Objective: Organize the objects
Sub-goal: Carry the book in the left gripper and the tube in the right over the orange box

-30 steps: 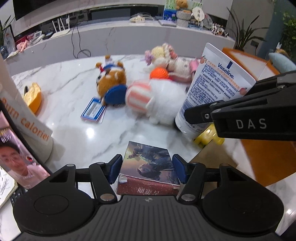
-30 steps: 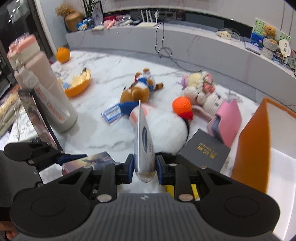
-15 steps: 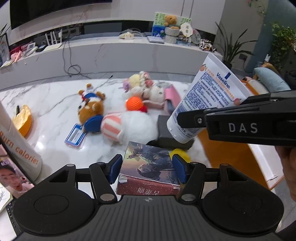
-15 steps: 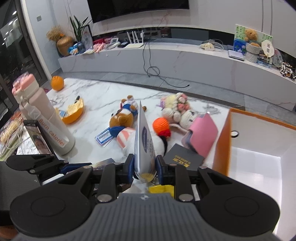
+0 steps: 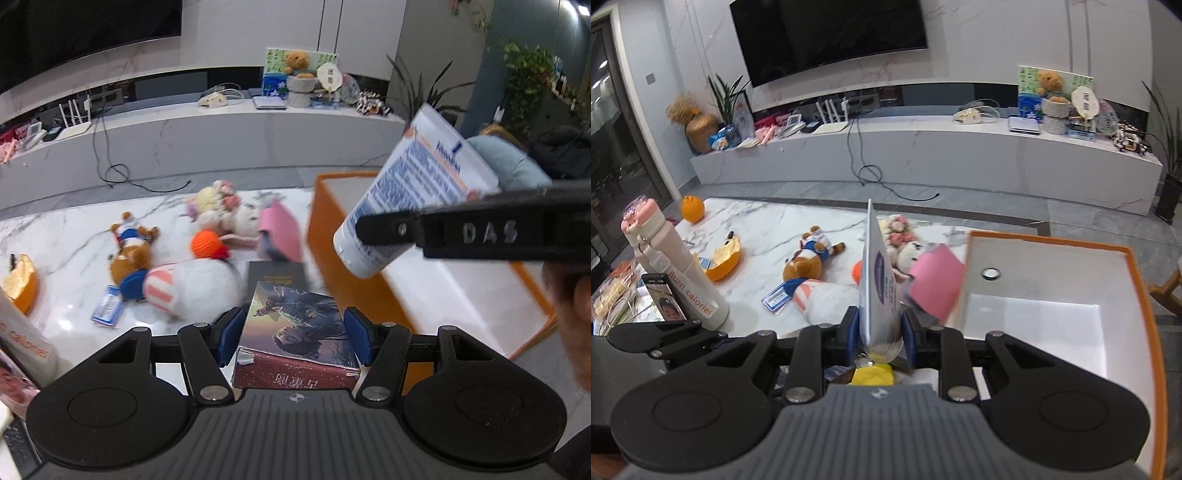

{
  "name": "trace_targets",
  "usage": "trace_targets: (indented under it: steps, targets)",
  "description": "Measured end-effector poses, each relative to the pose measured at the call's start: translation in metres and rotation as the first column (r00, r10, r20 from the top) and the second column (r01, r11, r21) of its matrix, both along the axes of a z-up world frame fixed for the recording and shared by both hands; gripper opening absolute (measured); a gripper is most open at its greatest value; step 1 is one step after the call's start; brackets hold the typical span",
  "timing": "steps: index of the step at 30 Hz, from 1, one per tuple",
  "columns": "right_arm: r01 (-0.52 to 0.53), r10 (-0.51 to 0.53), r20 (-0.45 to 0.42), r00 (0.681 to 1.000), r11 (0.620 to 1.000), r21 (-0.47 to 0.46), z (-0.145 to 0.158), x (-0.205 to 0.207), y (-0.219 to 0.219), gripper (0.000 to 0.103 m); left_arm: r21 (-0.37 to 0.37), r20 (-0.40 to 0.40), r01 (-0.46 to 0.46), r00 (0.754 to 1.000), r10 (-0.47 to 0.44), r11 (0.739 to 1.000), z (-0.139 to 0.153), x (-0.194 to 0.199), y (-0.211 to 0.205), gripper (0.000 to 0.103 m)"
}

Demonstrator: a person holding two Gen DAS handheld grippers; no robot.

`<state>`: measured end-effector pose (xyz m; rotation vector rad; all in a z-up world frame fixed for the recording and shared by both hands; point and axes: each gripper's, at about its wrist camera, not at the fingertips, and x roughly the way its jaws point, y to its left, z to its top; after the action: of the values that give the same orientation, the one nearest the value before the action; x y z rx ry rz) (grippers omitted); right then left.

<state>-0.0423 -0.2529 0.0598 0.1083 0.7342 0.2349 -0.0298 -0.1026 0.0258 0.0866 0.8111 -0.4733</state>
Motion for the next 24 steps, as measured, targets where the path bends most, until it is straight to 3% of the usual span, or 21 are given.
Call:
trace_targets:
  steps: [13, 24]
  targets:
    - [0.153, -0.153, -0.006, 0.988, 0.988, 0.005, -0.009, -0.038, -0.087, 0.026, -0.058, 0.028, 0.077, 0.997, -0.076, 0.995, 0.023, -0.012, -0.066, 0.069]
    - [0.176, -0.178, -0.068, 0.982, 0.984, -0.032, -0.039, -0.059, -0.130, 0.026, -0.039, -0.008, 0.135, 0.991, -0.136, 0.990, 0.006, -0.023, -0.117, 0.069]
